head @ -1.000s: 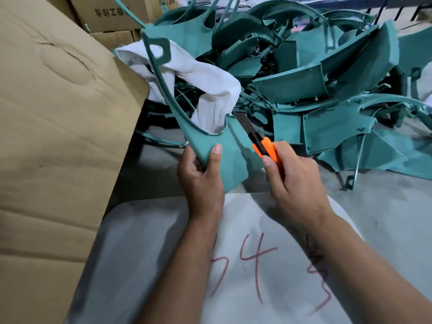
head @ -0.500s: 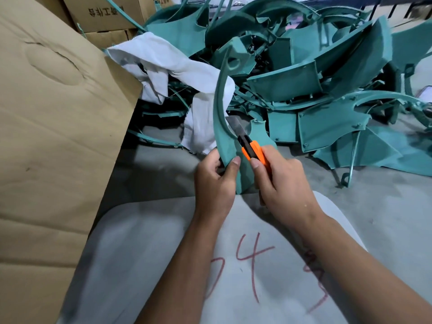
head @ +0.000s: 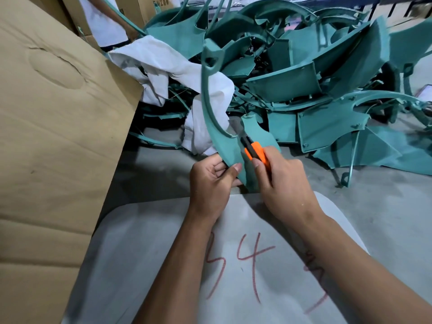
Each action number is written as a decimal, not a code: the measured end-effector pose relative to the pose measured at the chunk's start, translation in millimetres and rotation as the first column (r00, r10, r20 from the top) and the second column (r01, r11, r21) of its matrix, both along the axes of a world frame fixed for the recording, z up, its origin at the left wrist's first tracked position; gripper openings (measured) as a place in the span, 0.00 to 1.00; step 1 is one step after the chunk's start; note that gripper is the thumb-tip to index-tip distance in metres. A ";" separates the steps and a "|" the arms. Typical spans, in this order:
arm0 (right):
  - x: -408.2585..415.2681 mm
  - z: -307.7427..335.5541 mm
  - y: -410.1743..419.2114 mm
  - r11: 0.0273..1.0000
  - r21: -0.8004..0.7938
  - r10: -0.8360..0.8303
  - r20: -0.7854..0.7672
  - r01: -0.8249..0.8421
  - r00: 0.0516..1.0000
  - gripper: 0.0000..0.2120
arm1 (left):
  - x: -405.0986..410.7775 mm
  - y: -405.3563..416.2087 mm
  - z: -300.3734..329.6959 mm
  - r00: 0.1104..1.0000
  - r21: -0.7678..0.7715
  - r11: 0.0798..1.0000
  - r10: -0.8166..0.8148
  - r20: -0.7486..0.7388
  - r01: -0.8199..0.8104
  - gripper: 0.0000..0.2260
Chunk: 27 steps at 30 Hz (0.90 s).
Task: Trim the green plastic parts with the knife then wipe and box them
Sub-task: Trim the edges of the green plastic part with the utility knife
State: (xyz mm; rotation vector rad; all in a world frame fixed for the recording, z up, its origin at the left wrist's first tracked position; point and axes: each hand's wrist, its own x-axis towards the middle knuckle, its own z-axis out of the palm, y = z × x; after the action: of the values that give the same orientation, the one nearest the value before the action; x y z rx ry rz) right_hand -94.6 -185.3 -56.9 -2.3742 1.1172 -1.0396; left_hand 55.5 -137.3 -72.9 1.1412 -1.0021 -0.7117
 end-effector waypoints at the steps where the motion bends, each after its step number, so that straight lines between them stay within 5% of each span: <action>1: -1.3 -0.2 -1.7 1.000 -0.010 -0.018 -0.018 0.018 1.000 0.13 | -0.4 -0.9 -0.9 1.000 0.004 1.000 0.006 -0.014 -0.006 0.10; 8: 0.0 0.9 1.2 0.999 -0.020 0.042 -0.020 -0.042 0.999 0.14 | -3.0 -3.8 -3.7 0.999 0.055 0.998 -0.006 -0.042 0.008 0.13; 14: -8.5 -1.1 -9.2 0.991 -0.098 -0.099 -0.136 0.086 0.986 0.14 | -3.9 -5.6 -5.0 1.000 0.080 0.997 0.024 -0.010 -0.023 0.13; 23: -14.2 1.9 -13.5 0.980 -0.169 -0.116 -0.051 0.106 0.992 0.11 | -1.8 -7.4 -4.4 0.989 0.051 0.988 0.147 0.012 -0.148 0.08; 27: -18.1 1.2 -16.2 0.971 -0.167 -0.181 -0.041 0.172 0.983 0.10 | -2.3 -5.1 -1.7 0.991 0.038 0.990 0.132 0.004 -0.132 0.13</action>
State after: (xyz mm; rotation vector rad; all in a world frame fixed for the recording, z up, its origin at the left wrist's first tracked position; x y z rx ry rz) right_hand -112.7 -201.5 -55.6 -2.4794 1.3319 -1.1717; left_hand 53.2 -142.4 -74.6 1.2297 -0.9082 -0.6260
